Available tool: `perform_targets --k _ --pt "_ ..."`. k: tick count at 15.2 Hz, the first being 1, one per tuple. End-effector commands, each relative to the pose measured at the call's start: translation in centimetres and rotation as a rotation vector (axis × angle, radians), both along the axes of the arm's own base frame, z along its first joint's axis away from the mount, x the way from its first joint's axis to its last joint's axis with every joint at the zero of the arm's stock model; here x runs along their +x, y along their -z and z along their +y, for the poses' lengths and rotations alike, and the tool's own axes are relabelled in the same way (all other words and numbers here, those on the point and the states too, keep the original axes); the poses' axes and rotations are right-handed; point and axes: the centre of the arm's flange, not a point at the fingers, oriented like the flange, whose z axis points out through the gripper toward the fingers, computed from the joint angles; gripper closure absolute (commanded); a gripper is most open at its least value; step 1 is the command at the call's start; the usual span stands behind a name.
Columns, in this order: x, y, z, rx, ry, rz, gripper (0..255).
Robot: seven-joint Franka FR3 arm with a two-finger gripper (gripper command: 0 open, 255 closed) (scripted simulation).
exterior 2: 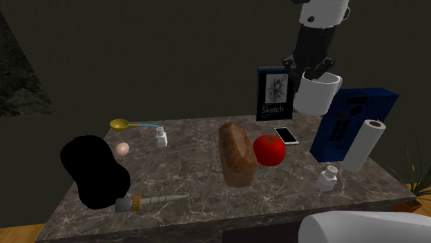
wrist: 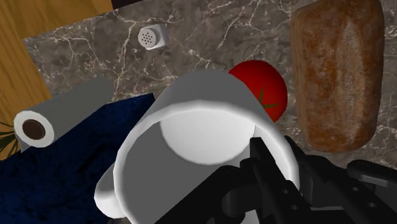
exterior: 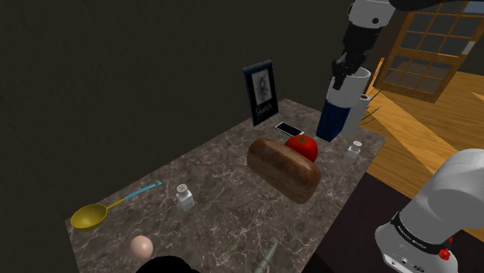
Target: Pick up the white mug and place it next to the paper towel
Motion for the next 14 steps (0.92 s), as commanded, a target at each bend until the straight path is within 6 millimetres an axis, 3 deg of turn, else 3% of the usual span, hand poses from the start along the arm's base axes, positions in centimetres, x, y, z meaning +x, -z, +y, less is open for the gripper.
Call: perform_targets --k 1,14 --pt "-0.9 -0.1 -2.6 0.000 -0.001 0.000 255" --pt "-5.5 -0.1 -19.2 0.000 -0.001 0.000 255"
